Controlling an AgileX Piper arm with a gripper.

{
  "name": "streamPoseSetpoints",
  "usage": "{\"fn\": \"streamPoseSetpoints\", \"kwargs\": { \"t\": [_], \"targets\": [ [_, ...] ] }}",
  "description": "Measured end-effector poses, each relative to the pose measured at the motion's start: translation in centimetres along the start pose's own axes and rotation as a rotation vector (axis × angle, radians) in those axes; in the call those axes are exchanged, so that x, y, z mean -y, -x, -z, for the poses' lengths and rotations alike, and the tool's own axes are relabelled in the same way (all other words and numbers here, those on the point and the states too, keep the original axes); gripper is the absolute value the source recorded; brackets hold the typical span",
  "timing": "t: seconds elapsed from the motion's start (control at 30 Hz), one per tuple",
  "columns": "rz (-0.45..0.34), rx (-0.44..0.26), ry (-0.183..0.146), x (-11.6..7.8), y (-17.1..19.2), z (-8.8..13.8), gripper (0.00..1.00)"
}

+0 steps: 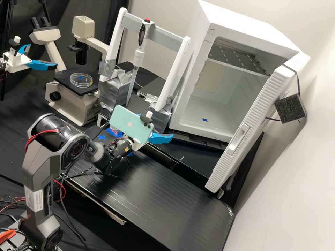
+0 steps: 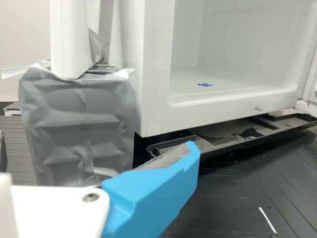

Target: Move the petri dish to the bench

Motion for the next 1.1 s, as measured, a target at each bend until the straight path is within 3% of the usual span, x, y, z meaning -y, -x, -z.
{"fn": "streamPoseSetpoints", "kwargs": {
  "t": [0.4, 0.5, 0.63, 0.8, 0.93, 0.97, 1.1],
  "targets": [
    [0.006, 0.001, 0.010, 0.0, 0.9, -0.5, 1.00],
    [-0.006, -0.004, -0.004, -0.3, 2.5, -1.0, 1.00],
    [-0.026, -0.077, -0.025, -0.7, 5.8, -0.7, 1.00],
    [-0.039, -0.256, -0.026, -0.8, 10.5, 2.1, 1.00],
    [-0.011, -0.469, -0.022, -0.3, 13.3, 5.7, 1.00],
    [0.010, -0.543, -0.016, 0.0, 14.0, 7.0, 1.00],
    [0.063, -0.694, 0.021, 0.9, 15.0, 10.0, 1.00]
  ]
}}
